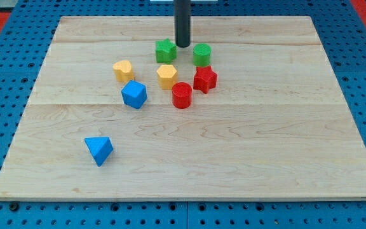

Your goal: Place the blue triangle in between the yellow heart and blue cube

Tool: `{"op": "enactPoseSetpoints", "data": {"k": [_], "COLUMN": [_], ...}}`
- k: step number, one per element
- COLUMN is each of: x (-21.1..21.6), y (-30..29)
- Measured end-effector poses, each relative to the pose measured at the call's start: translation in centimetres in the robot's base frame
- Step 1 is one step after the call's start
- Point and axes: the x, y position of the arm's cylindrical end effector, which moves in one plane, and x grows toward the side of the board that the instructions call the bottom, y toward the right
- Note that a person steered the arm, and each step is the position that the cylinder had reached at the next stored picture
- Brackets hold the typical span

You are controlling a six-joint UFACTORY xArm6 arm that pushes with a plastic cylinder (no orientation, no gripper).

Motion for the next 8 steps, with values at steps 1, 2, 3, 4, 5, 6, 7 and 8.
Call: {"op": "enactPoseSetpoints", "data": {"k": [1,2,3,4,5,6,7,8], "x": [-0.5,9.8,18.7,25.6,29.8,31.9,30.5,26.0], "y": [6.9,12.2,11.5,6.8,-1.2,-10.6,-17.6,-20.3]}}
